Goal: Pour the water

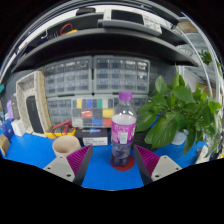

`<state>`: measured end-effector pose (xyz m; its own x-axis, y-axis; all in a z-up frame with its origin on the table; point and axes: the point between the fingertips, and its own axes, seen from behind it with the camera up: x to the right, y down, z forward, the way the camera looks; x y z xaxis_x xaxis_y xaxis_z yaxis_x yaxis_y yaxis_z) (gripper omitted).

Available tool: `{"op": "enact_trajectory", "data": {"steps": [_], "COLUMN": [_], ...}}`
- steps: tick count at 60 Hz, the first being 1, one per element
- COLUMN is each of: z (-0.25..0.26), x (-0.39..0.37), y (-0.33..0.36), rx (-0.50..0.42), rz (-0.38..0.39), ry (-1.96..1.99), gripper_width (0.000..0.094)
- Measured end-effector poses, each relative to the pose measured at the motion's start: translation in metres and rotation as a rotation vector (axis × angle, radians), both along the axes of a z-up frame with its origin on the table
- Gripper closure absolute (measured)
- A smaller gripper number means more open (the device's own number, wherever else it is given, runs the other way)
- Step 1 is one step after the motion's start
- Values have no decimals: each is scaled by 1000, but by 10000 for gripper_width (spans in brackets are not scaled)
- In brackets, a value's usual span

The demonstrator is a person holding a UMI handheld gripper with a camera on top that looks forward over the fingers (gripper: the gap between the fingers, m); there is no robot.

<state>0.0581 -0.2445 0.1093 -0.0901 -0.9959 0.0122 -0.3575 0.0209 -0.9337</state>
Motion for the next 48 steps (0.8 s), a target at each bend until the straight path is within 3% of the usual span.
{"op": "enact_trajectory", "data": {"steps": [12, 22, 48], "z": [66, 97, 121], "x": [-29, -42, -60], "y": [31, 59, 93], "rx": [47, 28, 32], "rz": [24, 84, 168], "ry": [-54, -79, -101], "gripper_width": [99, 103, 111]}}
